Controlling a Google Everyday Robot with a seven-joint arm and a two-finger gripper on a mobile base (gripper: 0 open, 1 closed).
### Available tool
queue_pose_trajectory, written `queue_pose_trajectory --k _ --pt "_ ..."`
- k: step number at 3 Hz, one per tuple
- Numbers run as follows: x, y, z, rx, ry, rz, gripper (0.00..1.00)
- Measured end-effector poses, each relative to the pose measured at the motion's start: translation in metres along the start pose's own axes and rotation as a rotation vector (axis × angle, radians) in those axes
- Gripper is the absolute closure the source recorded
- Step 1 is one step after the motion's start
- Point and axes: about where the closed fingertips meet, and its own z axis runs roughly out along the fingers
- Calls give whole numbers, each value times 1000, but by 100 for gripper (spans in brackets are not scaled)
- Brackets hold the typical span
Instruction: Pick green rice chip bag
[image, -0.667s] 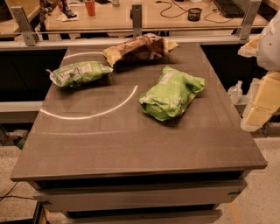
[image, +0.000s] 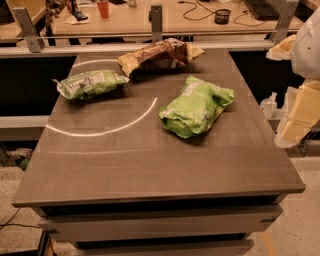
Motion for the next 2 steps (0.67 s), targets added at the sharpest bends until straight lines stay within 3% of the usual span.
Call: queue_pose_trajectory --k 1,2 --pt "-26 -7 0 -11 -73 -176 0" --pt "-51 -19 3 -22 -101 -415 0"
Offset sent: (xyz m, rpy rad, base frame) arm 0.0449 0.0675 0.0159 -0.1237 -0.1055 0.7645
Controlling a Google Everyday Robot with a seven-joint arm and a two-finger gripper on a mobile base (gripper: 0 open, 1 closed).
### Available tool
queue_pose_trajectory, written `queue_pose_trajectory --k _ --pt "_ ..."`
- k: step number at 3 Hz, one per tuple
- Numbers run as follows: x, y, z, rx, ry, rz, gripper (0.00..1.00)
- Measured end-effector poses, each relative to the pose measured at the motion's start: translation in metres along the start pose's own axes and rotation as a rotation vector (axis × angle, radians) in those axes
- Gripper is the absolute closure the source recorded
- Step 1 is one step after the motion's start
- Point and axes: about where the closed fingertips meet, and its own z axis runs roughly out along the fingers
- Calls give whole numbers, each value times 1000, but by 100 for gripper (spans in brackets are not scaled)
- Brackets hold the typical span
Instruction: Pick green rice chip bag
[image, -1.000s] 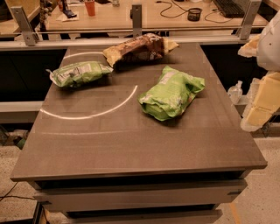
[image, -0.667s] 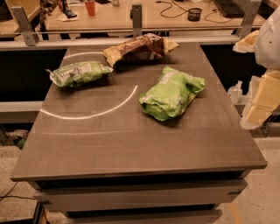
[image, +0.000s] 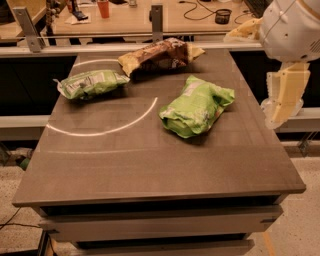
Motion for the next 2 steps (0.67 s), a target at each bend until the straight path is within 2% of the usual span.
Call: queue_pose_trajectory --k 1,2 --pt "-18 -31 20 -2 -27 -192 0" --pt "-33 -66 46 6 -4 -360 0"
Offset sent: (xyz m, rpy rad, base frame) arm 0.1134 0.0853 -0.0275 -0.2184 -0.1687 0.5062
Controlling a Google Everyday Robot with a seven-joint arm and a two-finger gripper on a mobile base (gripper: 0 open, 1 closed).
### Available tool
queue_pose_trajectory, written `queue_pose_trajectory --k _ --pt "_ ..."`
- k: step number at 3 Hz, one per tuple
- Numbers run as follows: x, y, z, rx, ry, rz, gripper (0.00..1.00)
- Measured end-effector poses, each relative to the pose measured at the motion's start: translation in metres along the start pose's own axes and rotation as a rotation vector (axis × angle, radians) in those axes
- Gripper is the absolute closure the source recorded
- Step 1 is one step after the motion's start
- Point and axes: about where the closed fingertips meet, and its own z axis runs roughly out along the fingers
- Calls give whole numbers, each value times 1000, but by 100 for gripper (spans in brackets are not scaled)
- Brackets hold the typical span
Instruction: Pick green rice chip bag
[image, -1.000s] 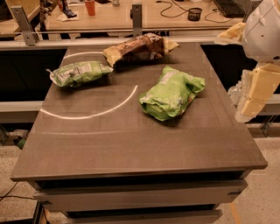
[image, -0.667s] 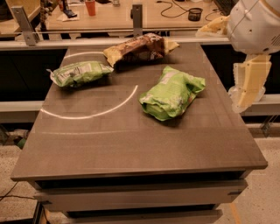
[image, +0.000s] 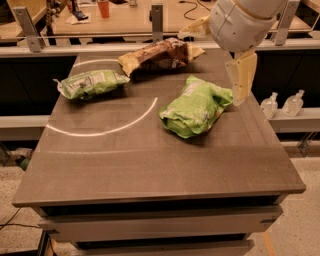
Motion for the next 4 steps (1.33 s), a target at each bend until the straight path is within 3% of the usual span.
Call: queue_pose_trajectory --k 1,2,3,4 --pt "20 -22 32 -53 21 -113 0" --pt "41 -31 72 -141 30 -160 0" --pt "54 -29 102 -228 0 -167 0" --pt "54 -19 116 -274 -39 -179 18"
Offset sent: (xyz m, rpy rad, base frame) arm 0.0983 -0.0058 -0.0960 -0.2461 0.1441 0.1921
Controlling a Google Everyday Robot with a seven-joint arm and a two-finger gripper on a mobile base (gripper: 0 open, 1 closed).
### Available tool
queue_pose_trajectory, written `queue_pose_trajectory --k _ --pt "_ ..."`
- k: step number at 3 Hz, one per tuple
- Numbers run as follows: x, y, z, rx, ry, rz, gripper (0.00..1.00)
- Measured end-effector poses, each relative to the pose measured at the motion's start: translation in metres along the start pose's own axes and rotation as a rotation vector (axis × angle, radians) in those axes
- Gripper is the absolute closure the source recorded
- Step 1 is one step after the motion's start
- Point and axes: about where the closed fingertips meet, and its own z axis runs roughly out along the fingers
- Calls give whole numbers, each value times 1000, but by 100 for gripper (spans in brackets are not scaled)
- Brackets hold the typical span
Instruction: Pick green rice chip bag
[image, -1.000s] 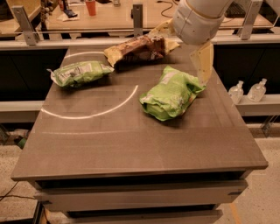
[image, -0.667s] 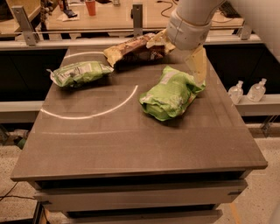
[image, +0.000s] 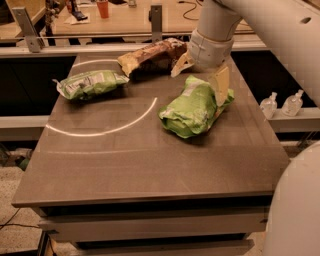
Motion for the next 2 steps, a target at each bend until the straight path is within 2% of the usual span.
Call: queue_pose_trajectory --k 2 --pt "-5 10 13 -43 -37 -24 65"
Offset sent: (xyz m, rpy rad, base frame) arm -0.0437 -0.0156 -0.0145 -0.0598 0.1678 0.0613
